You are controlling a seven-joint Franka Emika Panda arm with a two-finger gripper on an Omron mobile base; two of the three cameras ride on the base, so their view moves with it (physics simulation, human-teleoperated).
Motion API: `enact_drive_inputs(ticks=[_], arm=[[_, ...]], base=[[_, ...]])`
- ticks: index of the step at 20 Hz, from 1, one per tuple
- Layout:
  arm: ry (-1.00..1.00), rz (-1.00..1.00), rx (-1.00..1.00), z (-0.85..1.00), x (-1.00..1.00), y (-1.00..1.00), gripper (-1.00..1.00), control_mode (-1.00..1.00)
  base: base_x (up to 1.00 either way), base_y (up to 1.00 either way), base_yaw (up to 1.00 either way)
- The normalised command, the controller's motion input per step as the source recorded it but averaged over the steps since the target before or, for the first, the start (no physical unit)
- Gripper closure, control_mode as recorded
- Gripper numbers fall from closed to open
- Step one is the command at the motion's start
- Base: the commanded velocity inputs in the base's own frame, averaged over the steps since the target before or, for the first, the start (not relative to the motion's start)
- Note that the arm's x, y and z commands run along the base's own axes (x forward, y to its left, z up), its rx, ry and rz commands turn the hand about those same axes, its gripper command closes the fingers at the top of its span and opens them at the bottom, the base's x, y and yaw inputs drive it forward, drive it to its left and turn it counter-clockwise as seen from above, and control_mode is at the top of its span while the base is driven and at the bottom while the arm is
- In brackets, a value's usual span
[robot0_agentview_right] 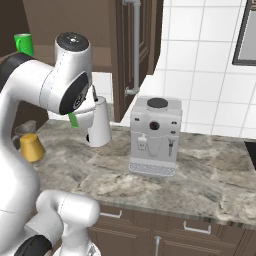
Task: There is a tray on the dining counter. Grab the cup, mug, and pitcher and place them on the tray. The pitcher may be placed next to the tray if it cannot fit the tray.
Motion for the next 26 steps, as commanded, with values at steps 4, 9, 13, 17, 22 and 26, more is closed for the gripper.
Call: enact_drive_inputs(ticks=[4, 9, 13, 17, 22, 26], arm=[[0.0, 0.0, 0.0, -0.04, -0.22, 0.0, 1.0, -1.0], [0.0, 0.0, 0.0, -0.06, -0.16, 0.0, 1.0, -1.0], [0.0, 0.0, 0.0, -0.02, -0.06, 0.0, 1.0, -1.0], [0.0, 0.0, 0.0, 0.0, -0.03, 0.0, 1.0, -1.0], [0.0, 0.0, 0.0, 0.0, 0.0, 0.0, 1.0, 1.0], [0.0, 0.0, 0.0, 0.0, 0.0, 0.0, 1.0, 1.0]], base=[[0.0, 0.0, 0.0], [0.0, 0.0, 0.0], [0.0, 0.0, 0.0], [0.0, 0.0, 0.0], [0.0, 0.0, 0.0], [-0.23, 0.0, 0.0]])
